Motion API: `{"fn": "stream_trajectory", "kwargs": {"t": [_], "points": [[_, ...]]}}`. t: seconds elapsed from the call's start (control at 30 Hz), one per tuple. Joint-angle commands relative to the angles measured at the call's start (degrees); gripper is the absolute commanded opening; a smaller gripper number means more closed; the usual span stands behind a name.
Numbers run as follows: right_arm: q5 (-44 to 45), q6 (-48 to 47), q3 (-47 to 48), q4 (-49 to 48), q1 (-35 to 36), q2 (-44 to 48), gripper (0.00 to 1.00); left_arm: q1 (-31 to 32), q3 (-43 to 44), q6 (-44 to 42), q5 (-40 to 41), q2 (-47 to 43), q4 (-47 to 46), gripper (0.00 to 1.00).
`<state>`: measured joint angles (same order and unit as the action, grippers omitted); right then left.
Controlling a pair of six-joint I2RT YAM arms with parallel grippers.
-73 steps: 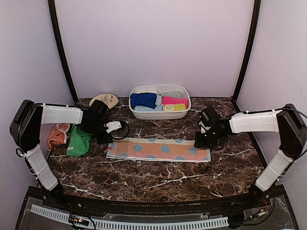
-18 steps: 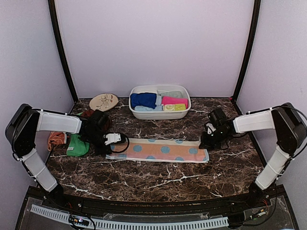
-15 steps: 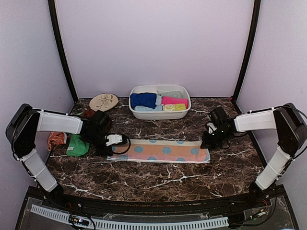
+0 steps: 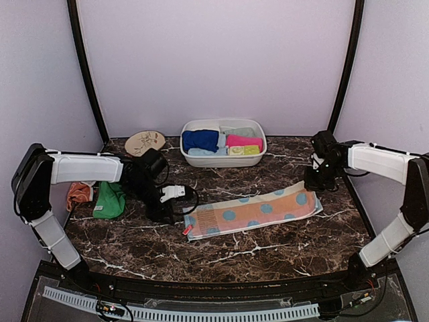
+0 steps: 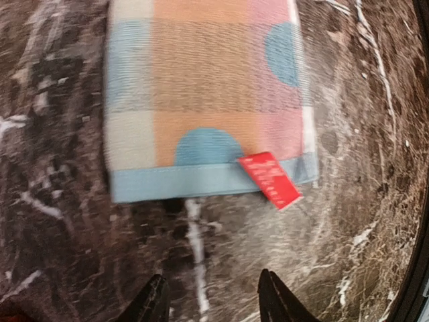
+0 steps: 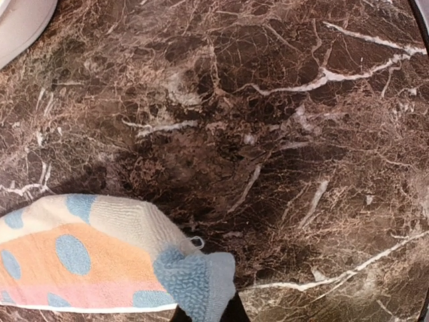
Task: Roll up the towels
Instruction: Pick up the towel from the center of the board, then fold the towel at the center of the board.
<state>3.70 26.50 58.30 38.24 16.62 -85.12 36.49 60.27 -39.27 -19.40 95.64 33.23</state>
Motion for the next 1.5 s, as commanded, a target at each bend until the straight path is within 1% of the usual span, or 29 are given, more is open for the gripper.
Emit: {"fn": "stream_trajectory", "kwargs": {"t": [0.0, 0.1, 0.17, 0.27, 0.4, 0.67, 0.83, 1.07, 1.47], "points": [[-0.26, -1.43, 2.5, 4.2, 3.73, 0.17, 0.0, -7.46, 5.36, 4.78, 0.25, -3.31, -0.1, 0.47], [-3.47, 0.95, 5.6, 4.35, 9.14, -0.9, 0.0, -12.6, 7.23, 5.52, -1.47, -3.42, 1.62, 0.45], [-5.34, 2.7, 8.2, 4.26, 12.96, -2.17, 0.0, -14.22, 6.33, 4.66, 0.02, -4.13, 1.34, 0.44], [-7.91, 4.95, 12.94, 4.02, 18.36, -5.05, 0.0, -14.65, 3.1, 3.1, 2.84, -6.3, -0.67, 0.42], [-12.18, 7.04, 17.67, 2.48, 22.31, -9.48, 0.0, -14.61, -0.67, 2.84, 4.77, -8.71, -3.72, 0.41], [-15.07, 7.78, 25.22, 1.7, 28.99, -18.58, 0.0, -14.67, -0.69, 2.91, 6.96, -8.18, -2.62, 0.38], [-16.26, 8.57, 29.58, 0.71, 31.7, -22.29, 0.0, -14.61, -1.22, 2.97, 6.79, -8.36, -2.43, 0.37], [-17.57, 9.56, 35.31, -0.19, 33.42, -26.7, 0.0, -14.65, -1.58, 2.44, 6.91, -8.19, -2.61, 0.35], [-21.22, 10.9, 39.02, -1.3, 36.21, -32.66, 0.0, -14.65, -0.92, 1.33, 8.04, -7.92, -2.7, 0.34]]}}
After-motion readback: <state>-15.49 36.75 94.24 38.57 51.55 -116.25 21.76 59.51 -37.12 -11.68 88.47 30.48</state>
